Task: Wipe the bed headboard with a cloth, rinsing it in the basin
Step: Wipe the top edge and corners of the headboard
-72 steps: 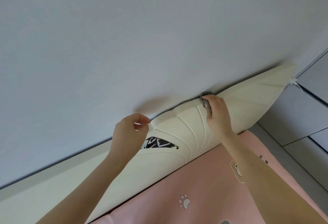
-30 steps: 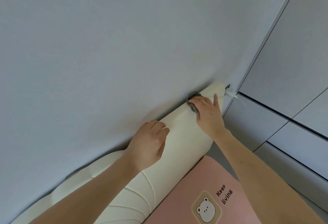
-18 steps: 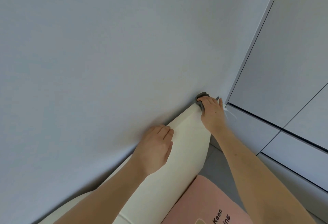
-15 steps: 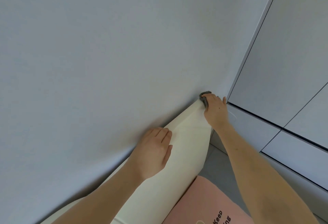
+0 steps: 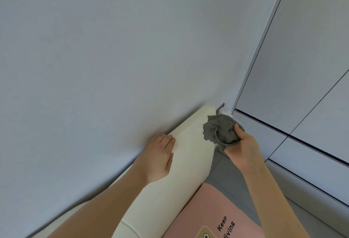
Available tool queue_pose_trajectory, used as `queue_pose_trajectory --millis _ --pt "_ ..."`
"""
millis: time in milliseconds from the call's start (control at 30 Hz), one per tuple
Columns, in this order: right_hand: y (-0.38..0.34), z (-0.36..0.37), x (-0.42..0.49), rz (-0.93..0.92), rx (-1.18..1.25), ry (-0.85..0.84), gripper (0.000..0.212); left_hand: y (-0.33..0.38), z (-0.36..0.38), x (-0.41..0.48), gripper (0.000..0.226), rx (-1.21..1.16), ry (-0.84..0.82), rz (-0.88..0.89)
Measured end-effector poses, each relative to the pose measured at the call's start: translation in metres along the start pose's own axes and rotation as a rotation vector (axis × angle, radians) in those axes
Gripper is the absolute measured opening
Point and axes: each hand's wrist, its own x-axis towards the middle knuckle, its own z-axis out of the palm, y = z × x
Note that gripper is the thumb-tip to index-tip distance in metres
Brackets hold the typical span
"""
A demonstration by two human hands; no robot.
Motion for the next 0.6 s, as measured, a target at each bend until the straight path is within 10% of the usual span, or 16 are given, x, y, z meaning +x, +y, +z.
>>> queue_pose_trajectory --millis 167,267,400,600 --pt "0.008 0.020 -0.068 0.136 -0.021 -0.161 0.037 0.009 -0.019 -0.012 0.039 -0.202 0.084 -0.090" --pt "0.016 0.028 -0.099 0.202 -0.047 -0.167 0.026 0.028 -0.064 -0.034 0.026 -0.768 0.317 -0.420" --pt "0.036 0.051 -0.141 0.278 -0.138 -0.216 0.027 0.030 -0.126 -0.076 0.035 -1.575 0.006 -0.651" --pt "0.083 0.114 -0.227 0.292 -0.377 -0.367 0.030 0.016 -0.198 -0.186 0.024 -1.522 -0.204 -0.582"
